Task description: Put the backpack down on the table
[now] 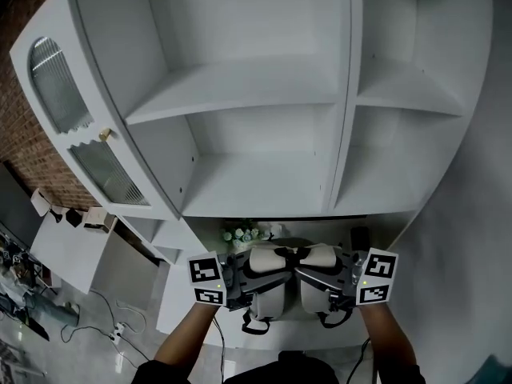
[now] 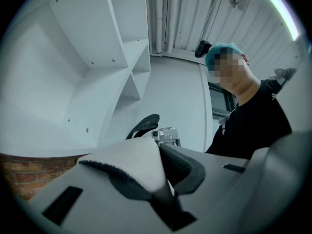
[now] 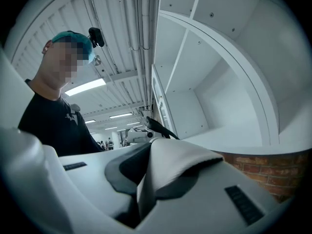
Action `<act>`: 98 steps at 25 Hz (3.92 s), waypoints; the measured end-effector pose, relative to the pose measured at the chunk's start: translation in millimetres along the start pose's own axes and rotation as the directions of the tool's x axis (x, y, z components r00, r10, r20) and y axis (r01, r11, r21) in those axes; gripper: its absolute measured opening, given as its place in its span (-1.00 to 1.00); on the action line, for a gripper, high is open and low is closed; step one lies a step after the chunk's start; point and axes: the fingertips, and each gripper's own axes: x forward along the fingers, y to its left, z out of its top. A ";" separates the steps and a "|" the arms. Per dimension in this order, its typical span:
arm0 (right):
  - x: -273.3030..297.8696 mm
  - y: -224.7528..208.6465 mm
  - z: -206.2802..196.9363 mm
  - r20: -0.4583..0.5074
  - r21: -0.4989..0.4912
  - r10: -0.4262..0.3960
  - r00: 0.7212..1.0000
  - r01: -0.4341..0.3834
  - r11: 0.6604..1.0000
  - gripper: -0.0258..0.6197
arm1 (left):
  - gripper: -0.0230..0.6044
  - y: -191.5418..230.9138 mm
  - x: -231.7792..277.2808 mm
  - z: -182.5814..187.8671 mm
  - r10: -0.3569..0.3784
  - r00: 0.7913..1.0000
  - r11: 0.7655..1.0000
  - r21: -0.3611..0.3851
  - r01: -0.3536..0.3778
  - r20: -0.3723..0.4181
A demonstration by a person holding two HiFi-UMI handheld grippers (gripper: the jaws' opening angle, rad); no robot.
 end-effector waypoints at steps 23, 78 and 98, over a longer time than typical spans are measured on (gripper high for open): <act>-21.3 -76.1 -81.8 0.007 0.166 -0.043 0.999 0.041 0.985 -0.79 | -0.73 71.5 12.6 -87.1 0.041 0.998 0.986 -0.162 -0.047 -0.042; -84.2 -62.4 -187.5 -0.243 0.130 -0.504 0.829 0.543 0.830 -0.34 | -0.29 52.4 -65.5 -165.8 0.331 0.943 0.878 -0.361 -0.315 -0.019; -76.0 28.2 -204.3 -0.257 0.033 -0.575 0.777 0.602 0.798 -0.34 | -0.27 -21.7 -77.3 -171.9 0.422 0.906 0.870 -0.264 -0.416 -0.036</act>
